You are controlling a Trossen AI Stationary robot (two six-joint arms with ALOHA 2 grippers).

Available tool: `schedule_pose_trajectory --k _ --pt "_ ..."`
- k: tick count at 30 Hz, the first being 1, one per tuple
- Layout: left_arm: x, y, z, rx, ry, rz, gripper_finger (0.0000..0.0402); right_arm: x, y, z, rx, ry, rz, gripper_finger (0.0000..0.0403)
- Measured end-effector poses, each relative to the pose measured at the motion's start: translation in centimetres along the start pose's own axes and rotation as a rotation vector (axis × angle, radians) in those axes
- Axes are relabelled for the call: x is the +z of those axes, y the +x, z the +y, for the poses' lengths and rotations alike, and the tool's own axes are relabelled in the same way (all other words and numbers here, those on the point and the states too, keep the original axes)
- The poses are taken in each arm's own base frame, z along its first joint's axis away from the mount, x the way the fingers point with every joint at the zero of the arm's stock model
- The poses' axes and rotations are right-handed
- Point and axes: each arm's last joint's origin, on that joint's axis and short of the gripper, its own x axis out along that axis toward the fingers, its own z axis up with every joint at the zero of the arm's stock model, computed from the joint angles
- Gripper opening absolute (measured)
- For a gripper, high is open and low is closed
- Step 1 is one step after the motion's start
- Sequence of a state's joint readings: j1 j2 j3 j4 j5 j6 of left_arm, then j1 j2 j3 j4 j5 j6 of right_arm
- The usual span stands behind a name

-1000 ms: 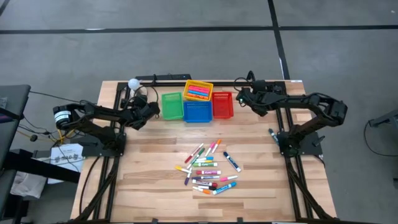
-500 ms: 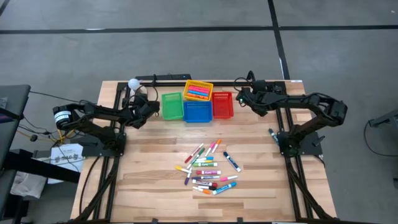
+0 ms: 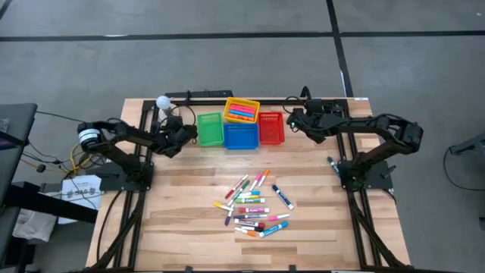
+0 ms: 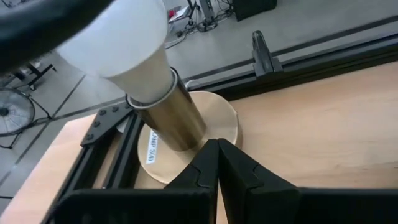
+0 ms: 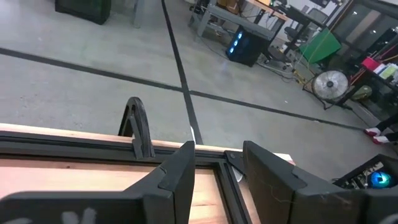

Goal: Pick & Place Markers
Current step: Adjust the colored bins on the table

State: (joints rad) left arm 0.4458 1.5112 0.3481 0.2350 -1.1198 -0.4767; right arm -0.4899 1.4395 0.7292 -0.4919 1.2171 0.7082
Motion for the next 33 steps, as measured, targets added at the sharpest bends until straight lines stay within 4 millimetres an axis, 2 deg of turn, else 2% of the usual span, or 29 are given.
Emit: schedule_pose_trajectory --k 6,15,27,33 --pt "-0.1 0.3 -0.8 -0.024 0.006 0.010 0.0006 0.0 -0.3 0.1 -0.002 -0.003 -0.017 0.0125" --pt "1.6 0.6 -2.4 -0.047 0.047 -0.008 0.0006 0.0 -0.3 0.1 0.000 -0.002 -0.018 0.0125" --pt "1.9 0.6 -2.6 -0.057 0.095 -0.013 0.0006 0.0 -0.4 0.1 0.004 -0.004 -0.020 0.0125" --pt "2.2 -0.7 -2.7 -0.018 0.128 -0.075 0.0006 0.3 -1.4 0.9 0.056 -0.113 -0.063 0.0125"
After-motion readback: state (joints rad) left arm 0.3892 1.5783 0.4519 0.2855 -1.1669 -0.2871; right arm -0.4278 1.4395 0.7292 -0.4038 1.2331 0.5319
